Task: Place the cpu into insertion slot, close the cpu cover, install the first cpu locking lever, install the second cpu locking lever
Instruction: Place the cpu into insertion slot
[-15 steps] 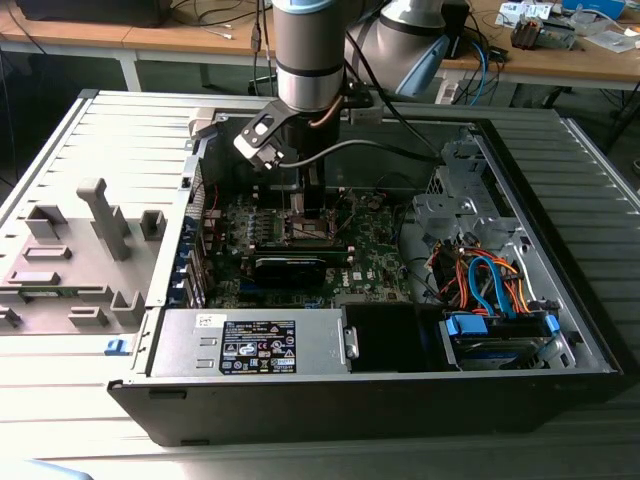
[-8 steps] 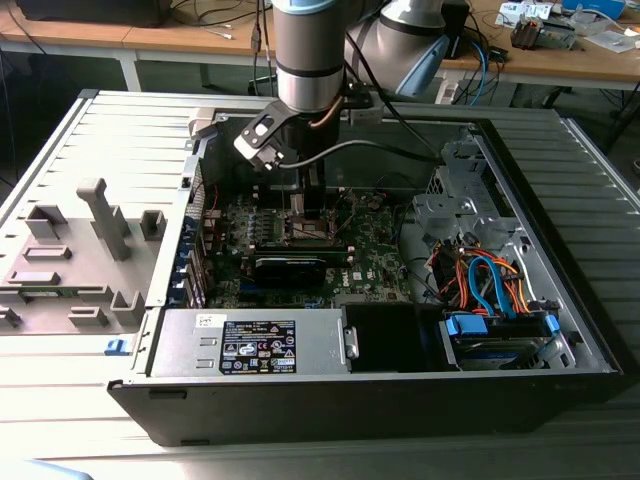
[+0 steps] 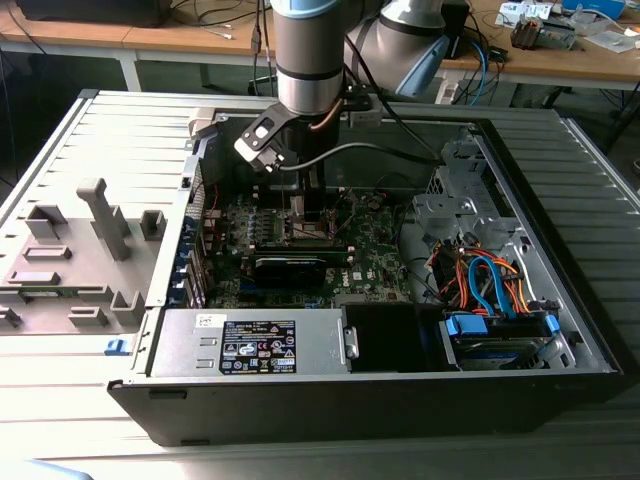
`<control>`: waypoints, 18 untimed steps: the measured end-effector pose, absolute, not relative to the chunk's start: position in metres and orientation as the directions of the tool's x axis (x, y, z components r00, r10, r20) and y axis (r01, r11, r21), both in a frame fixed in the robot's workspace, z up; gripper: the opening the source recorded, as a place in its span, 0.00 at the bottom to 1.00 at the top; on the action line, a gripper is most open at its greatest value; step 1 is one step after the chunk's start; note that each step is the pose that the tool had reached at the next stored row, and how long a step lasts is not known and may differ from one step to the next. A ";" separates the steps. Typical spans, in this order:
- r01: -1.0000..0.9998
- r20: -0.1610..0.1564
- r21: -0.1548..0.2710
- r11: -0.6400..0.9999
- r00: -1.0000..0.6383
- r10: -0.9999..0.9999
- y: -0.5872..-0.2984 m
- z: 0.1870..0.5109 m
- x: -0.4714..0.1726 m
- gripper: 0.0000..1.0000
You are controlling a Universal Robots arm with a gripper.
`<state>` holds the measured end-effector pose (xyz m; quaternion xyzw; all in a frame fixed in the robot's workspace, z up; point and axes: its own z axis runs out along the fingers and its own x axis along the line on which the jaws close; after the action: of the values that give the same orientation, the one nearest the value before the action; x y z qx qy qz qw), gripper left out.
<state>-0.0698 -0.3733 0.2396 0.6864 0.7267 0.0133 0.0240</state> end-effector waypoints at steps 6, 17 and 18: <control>0.997 -0.018 0.052 0.060 -0.059 0.998 -0.373 0.238 -0.070 0.55; 0.997 -0.030 0.052 0.062 -0.061 0.998 -0.366 0.236 -0.070 0.55; 0.997 -0.031 0.051 0.062 -0.061 0.998 -0.364 0.236 -0.070 0.55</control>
<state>-0.0696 -0.3638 0.2356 0.6847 0.7282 0.0081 0.0289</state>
